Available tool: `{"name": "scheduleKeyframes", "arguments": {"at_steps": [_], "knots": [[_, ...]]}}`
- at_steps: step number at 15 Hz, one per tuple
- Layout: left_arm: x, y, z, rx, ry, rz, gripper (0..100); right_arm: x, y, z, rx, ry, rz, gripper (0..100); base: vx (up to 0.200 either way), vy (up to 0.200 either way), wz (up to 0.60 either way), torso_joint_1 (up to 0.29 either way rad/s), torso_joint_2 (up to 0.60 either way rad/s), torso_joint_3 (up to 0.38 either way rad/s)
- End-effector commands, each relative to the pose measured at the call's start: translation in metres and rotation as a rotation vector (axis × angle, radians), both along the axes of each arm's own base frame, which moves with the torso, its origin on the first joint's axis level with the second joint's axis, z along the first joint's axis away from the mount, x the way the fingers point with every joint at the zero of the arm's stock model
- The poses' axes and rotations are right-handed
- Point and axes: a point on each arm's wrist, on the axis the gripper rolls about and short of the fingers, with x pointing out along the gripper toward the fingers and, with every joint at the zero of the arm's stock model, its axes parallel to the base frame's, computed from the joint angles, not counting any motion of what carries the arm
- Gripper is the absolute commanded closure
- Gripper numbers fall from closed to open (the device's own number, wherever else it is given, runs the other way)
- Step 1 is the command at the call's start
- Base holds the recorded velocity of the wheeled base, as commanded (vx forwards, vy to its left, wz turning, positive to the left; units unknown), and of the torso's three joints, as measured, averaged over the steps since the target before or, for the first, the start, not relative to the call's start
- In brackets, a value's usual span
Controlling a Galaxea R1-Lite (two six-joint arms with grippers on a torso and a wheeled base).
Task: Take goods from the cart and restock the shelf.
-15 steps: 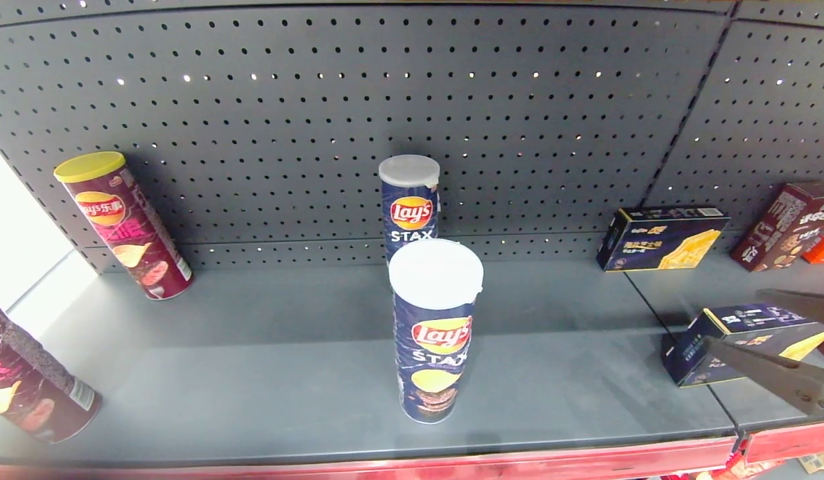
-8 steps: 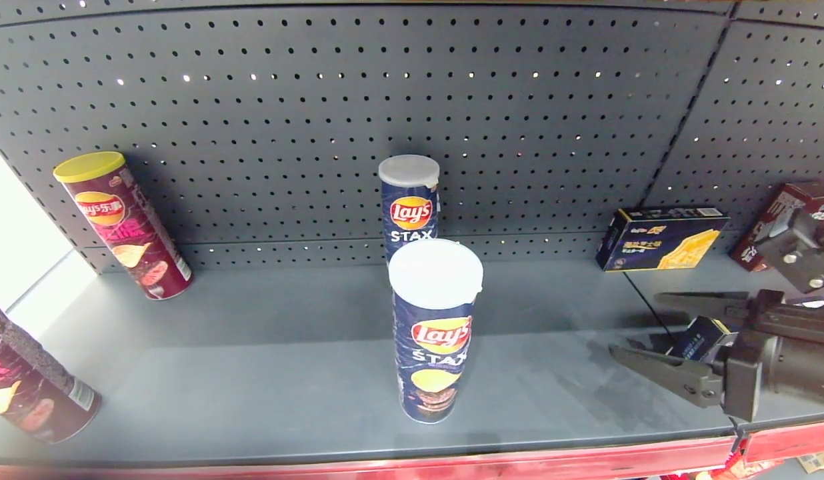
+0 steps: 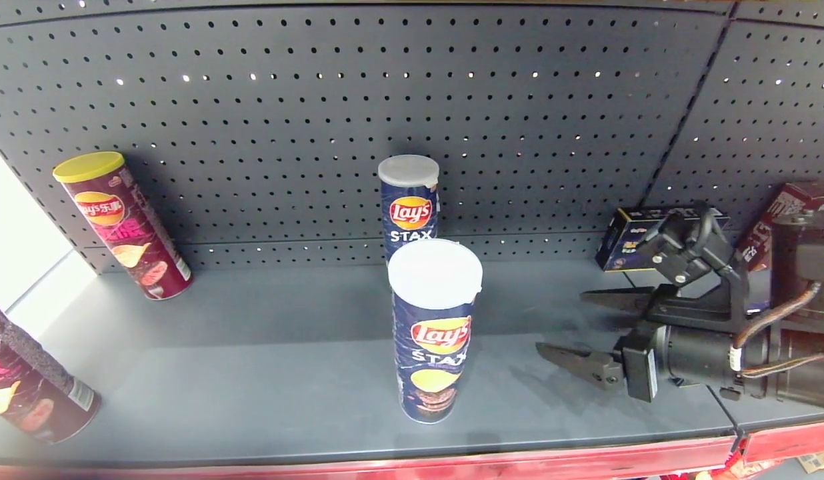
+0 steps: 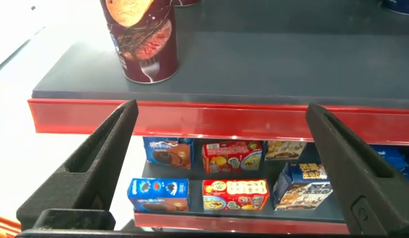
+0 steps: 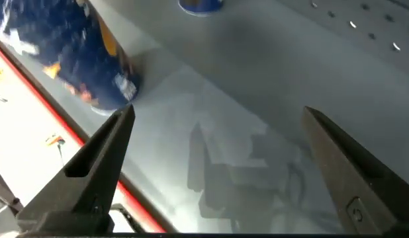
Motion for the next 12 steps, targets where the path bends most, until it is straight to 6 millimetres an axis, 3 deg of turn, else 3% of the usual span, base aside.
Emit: {"name": "scheduleKeyframes", "arguments": {"at_steps": [1,12], "knots": [[0.000,0.000,0.000,-0.001,0.001,0.001,0,0.011,0.014,-0.005,-0.015,0.020,0.022,0,0.000,0.000,0.00,0.000,0.00,0.000],[0.000,0.000,0.000,-0.001,0.002,0.001,0,0.019,0.043,-0.010,-0.028,0.036,0.092,0,0.000,0.000,0.00,0.000,0.00,0.000]]}}
